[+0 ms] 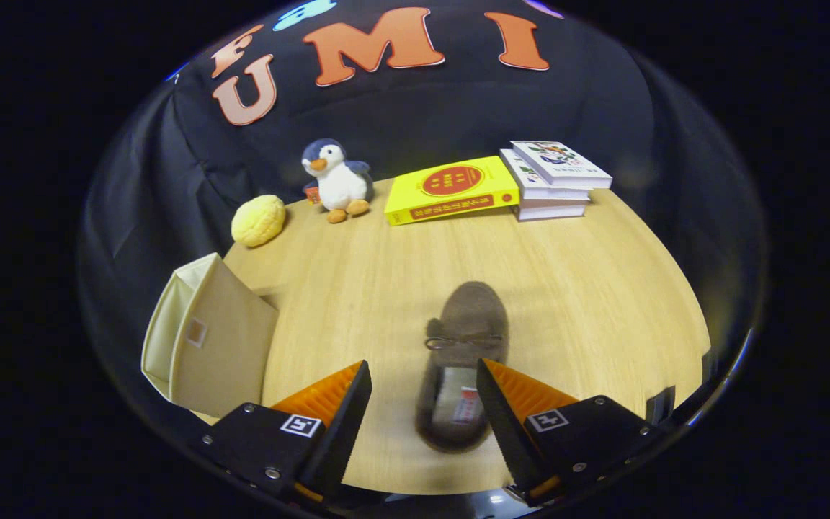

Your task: Open the storage box then place both shoes into the box .Put the left shoe in first, then the right shoe, with the right side of both shoes facing outward in a uniform manner.

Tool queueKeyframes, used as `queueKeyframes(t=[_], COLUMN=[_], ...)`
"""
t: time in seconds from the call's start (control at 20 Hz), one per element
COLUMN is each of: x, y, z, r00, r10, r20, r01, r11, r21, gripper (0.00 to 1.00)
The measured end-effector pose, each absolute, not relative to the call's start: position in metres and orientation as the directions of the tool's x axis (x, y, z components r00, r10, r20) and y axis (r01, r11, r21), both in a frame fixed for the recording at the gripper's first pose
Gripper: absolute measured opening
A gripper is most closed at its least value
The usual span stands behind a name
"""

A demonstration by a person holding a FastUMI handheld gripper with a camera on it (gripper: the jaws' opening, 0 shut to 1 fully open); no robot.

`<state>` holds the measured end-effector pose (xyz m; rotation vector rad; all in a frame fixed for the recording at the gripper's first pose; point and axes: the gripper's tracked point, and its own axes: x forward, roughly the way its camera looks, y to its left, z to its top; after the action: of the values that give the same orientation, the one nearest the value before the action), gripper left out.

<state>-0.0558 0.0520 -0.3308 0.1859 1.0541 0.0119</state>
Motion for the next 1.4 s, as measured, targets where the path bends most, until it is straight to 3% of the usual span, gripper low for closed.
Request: queueKeyframes(t=[0.2, 0.45, 0.55, 0.65, 0.9, 1.4], x=[-0.071, -0.058, -0.052, -0.044, -0.039, -0.029], y=[0.021, 0.008, -0.002, 0.002, 0.001, 0.015], z=[-0.370, -0.402, -0.414, -0.421, -0.426, -0.379], r00=[0.438, 0.449, 0.450, 0.456, 0.466, 0.471], r10=[0.051, 0.023, -0.014, 0.000, -0.029, 0.005], r20=[-0.898, -0.893, -0.893, -0.890, -0.884, -0.882], r01=[0.060, 0.058, 0.079, 0.093, 0.130, 0.200], r11=[0.995, 0.997, 0.997, 0.994, 0.991, 0.973], r21=[0.085, 0.056, 0.024, 0.048, 0.036, 0.112], gripper=[0.82, 0.71, 0.60, 0.41, 0.07, 0.04])
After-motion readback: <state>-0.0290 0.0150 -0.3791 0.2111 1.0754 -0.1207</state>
